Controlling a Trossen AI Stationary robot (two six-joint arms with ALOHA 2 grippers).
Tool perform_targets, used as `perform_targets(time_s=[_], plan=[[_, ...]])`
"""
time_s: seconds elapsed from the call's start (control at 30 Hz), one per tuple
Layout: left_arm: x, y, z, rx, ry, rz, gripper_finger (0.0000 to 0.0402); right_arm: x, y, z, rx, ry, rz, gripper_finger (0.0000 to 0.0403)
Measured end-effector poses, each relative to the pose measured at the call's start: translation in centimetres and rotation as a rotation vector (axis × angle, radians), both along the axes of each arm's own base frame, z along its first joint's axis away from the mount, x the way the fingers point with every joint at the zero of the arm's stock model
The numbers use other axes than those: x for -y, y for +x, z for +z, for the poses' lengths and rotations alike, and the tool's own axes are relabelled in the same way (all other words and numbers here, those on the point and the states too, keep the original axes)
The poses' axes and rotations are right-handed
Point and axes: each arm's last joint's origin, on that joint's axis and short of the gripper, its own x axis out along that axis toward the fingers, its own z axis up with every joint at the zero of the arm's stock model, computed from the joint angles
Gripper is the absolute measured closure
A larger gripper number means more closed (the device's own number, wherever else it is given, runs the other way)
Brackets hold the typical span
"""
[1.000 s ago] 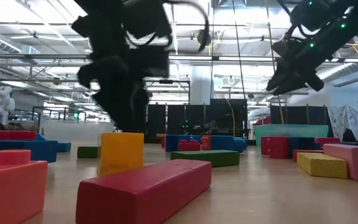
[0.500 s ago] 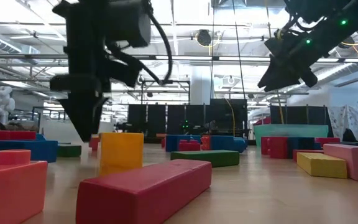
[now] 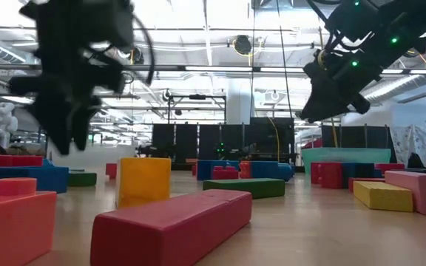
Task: Sort blocks by size
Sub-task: Put the blue block into the blue bin
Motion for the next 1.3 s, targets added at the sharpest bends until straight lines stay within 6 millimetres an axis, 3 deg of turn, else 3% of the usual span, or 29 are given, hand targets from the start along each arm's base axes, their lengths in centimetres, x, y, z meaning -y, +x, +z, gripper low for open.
perform_targets(time_s=[0.27,0.47,0.6,0.83,1.13,1.3], plan=[[0.0,-1.8,-2.8,-0.008,-0.095,-0.017,0.0092,-0.3,1.1,0.1,0.057,-0.009,0.063,0.0274],[0.0,-2.3,-3.5,-0.002,-0.108,-0.014,0.0106,-0.7,1.2,0.1,0.060,-0.012,0.077,0.0274],[0.0,-2.2,-3.6,0.008,-0.128,-0.019,0.0163,-0.9,1.3,0.2,0.061,-0.022,0.097,0.0274],[0.1,-2.1,-3.6,0.014,-0.153,-0.011,0.0341,-1.4,1.6,0.5,0.101,-0.034,0.125,0.0274],[-0.3,-0.6,-1.9,0.091,-0.183,-0.026,0.0340,-2.4,2.2,0.3,0.090,-0.073,0.201,0.0274],[-0.8,1.2,-0.1,0.201,-0.156,-0.086,0.0340,-3.6,4.0,-0.6,0.110,-0.088,0.388,0.0273]])
